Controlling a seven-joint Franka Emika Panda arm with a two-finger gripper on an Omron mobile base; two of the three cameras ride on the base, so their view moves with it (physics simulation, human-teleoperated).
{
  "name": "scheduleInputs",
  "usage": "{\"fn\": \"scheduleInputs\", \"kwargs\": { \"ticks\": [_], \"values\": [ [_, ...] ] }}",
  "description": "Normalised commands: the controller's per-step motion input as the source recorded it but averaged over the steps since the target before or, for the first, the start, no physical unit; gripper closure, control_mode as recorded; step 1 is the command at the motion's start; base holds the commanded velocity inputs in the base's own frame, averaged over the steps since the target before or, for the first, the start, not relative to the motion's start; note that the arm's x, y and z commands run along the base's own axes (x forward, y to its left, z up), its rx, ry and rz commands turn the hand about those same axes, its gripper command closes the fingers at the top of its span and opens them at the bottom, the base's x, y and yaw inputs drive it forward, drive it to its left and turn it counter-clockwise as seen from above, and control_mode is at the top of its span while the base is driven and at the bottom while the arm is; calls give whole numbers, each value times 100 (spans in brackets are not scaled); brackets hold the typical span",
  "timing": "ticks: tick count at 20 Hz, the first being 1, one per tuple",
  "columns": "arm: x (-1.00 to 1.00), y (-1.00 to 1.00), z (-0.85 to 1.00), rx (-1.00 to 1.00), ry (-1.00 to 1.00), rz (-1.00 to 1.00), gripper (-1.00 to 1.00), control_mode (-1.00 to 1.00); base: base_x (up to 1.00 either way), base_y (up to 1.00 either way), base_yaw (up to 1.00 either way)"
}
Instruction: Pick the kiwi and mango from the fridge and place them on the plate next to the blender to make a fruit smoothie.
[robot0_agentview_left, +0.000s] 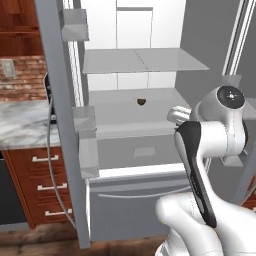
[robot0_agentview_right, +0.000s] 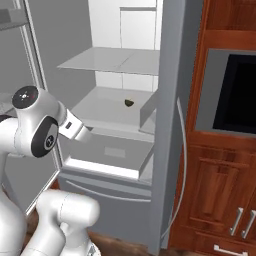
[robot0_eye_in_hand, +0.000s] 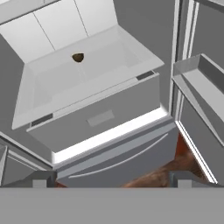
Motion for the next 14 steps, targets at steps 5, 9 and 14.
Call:
{"fn": "scheduleInputs", "kwargs": {
  "ticks": [5, 9, 14],
  "values": [
    [0, 0, 0, 0, 0, 0, -100, 100, 35, 28, -1],
    [0, 0, 0, 0, 0, 0, -100, 100, 33, 37, -1],
    [0, 0, 0, 0, 0, 0, -100, 100, 40, 19, -1]
  ]
}}
